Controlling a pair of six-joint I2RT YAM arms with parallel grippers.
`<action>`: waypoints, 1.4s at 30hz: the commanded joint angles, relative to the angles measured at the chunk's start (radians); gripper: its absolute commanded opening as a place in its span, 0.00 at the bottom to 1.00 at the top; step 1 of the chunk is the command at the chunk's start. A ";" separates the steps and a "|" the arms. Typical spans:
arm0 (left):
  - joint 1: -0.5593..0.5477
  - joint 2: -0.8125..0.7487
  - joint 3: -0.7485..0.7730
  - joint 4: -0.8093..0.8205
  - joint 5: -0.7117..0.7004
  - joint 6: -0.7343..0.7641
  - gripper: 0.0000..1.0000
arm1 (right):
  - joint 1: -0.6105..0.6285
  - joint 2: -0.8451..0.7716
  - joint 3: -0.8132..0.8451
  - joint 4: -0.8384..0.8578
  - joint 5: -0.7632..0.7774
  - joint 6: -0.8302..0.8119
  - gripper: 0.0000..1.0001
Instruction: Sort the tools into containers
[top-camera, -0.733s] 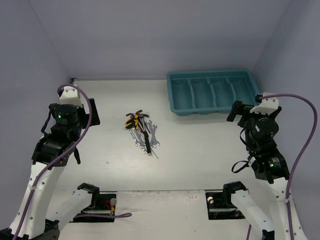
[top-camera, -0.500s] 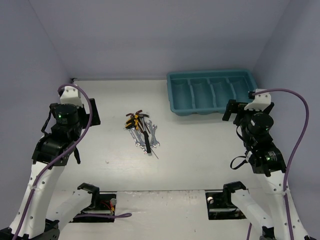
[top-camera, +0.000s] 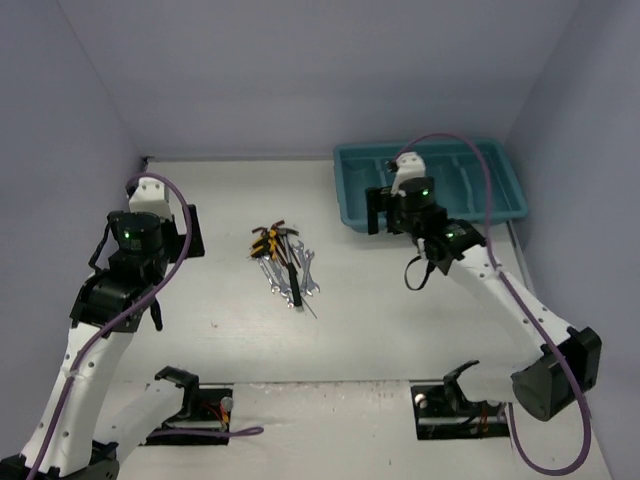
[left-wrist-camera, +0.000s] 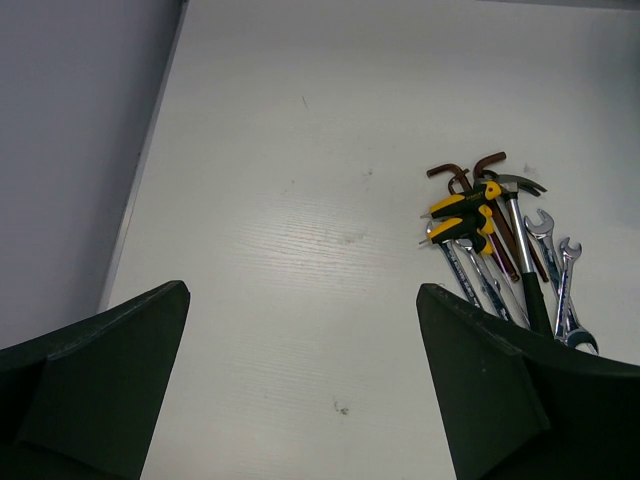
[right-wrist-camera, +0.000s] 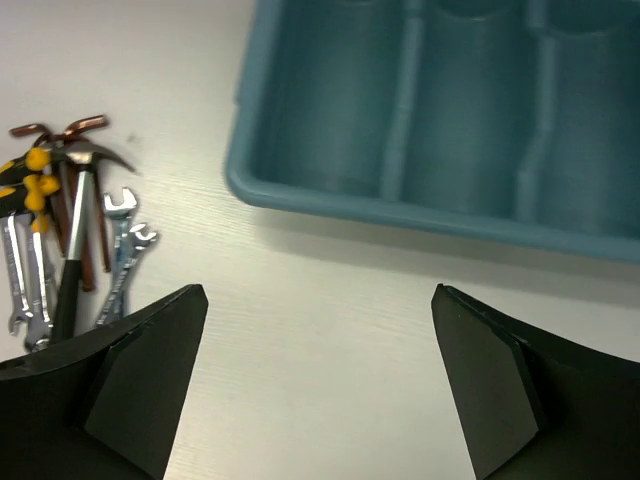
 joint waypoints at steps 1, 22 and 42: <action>-0.002 -0.017 0.000 0.030 0.037 -0.038 0.95 | 0.137 0.197 0.133 0.070 0.087 0.048 0.88; -0.003 -0.033 -0.040 -0.081 0.107 -0.109 0.95 | 0.343 0.914 0.636 0.097 0.166 0.351 0.38; -0.003 -0.057 -0.063 -0.121 0.136 -0.118 0.95 | 0.342 1.110 0.770 0.097 0.146 0.349 0.28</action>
